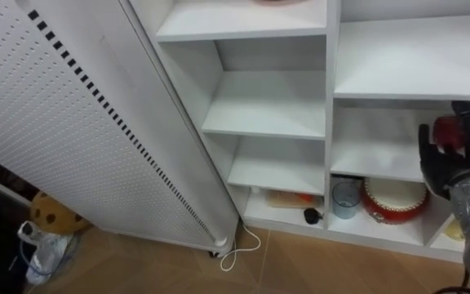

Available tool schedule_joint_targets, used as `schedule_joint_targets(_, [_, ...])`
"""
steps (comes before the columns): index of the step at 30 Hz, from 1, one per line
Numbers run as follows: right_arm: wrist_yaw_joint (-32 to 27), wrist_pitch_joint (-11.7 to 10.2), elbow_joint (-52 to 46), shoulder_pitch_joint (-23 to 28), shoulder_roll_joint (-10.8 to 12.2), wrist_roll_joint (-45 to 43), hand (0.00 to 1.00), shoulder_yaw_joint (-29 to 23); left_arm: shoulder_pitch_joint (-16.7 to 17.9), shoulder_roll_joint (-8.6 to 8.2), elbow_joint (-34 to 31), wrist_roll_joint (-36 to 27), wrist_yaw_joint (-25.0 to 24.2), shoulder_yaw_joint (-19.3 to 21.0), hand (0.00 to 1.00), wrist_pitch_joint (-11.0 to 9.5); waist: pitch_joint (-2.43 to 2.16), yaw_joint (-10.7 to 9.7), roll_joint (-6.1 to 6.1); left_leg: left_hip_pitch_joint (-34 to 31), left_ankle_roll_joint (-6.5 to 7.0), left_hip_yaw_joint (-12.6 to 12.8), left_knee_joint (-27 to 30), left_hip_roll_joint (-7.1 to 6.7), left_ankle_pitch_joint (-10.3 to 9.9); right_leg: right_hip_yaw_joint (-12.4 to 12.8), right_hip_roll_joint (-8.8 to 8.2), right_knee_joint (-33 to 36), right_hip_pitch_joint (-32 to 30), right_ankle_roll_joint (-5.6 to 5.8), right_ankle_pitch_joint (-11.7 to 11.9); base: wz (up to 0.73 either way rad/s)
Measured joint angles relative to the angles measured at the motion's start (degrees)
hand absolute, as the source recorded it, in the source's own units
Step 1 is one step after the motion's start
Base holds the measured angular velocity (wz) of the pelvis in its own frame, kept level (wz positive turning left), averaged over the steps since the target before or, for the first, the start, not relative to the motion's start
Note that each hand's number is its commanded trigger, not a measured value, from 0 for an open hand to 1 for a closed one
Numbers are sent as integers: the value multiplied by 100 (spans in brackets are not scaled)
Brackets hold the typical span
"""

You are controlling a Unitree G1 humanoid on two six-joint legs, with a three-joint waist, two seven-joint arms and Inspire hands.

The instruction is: Arrange fruit in the closet

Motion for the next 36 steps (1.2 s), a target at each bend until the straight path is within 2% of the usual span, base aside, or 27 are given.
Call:
schedule_joint_targets(8, [-339,-155,1,-87,0,1,0,11,53,1,-12,4,3,-11,0,-56,0,3,0,7,6,-20,20,1,-3,-25,-3,-8,30,5,1,0])
schedule_joint_targets(17, [-239,-142,235,-81,-3,6,0,32,80,11,8,2,18,1,0,-119,13,8,20,192,9,-32,-11,11,-22,-3,39,-58,221,40,-13,0])
schedule_joint_targets(21, [-172,-58,319,-49,-3,12,0,63,132,31,16,9,18,-5,0,-142,20,21,44,389,7,-21,-100,87,-40,-33,94,-218,439,71,4,-8])
schedule_joint_targets(23, [161,25,632,-49,-6,115,0,71,133,50,19,7,4,-9,0,-133,31,1,23,521,13,7,-155,86,-44,-29,92,-255,545,32,27,-2])
schedule_joint_targets(28, [1127,237,1447,112,-19,156,0,71,133,54,25,80,-156,17,0,-54,52,-15,-14,978,5,41,-374,95,-55,-71,103,-474,982,44,34,-3])
schedule_joint_targets(30, [1442,284,1787,209,-81,27,0,70,132,55,26,260,-259,75,0,-44,63,-30,-32,1184,3,44,-482,91,-56,-104,100,-577,1196,49,35,0])
schedule_joint_targets(32, [1836,445,2144,380,-216,-235,0,88,107,63,28,345,-376,249,0,-15,88,-68,-79,1418,-17,32,-638,93,-45,-180,106,-750,1469,68,52,5])
schedule_joint_targets(34, [2124,574,2336,637,-256,-463,0,313,102,94,51,455,-454,254,0,-8,108,-77,-122,1687,-25,29,-792,93,-38,-218,161,-912,1746,85,62,2])
schedule_joint_targets(36, [2425,613,2522,914,-270,-882,0,515,56,94,101,560,-528,263,0,14,120,-100,-150,1949,-34,-4,-961,100,-34,-264,198,-1117,2026,116,88,0])
